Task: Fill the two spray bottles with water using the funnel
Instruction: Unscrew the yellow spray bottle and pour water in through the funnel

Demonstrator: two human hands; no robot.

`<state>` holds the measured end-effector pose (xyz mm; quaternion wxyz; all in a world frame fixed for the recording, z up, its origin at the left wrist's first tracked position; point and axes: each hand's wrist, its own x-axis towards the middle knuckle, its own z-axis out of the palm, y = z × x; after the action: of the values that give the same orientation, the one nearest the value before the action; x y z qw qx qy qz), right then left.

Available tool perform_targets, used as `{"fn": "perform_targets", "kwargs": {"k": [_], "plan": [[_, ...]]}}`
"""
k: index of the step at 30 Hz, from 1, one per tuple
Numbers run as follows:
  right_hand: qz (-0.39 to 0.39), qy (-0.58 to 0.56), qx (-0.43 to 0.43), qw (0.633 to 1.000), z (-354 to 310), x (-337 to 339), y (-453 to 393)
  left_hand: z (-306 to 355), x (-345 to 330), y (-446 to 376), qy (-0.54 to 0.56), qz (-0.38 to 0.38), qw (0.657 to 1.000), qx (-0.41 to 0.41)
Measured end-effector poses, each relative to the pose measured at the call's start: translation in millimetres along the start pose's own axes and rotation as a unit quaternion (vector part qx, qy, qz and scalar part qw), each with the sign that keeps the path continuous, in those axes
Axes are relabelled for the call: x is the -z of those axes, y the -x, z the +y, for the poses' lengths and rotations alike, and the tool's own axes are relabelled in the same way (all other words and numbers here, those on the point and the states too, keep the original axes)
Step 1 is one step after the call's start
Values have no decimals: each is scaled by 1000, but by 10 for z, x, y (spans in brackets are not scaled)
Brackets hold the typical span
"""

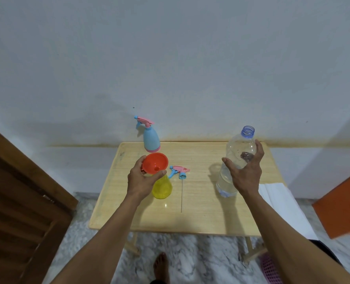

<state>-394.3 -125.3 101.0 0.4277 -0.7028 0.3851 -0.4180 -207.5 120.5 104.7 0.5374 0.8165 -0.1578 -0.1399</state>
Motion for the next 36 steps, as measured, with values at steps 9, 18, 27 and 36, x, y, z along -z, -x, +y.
{"fn": "perform_targets", "kwargs": {"k": [9,18,27,36], "plan": [[-1,-5,-5,1000,1,-6,-5,-25,1,-16,16,23,999,22],[-4,-6,-4,1000,-6,2,-6,43,20,-28,38,38,998,25],[-7,-9,-8,1000,1,14,-15,110,20,-6,82,30,996,25],[-10,-17,-3,1000,-3,30,-8,142,10,22,90,32,995,23]]}}
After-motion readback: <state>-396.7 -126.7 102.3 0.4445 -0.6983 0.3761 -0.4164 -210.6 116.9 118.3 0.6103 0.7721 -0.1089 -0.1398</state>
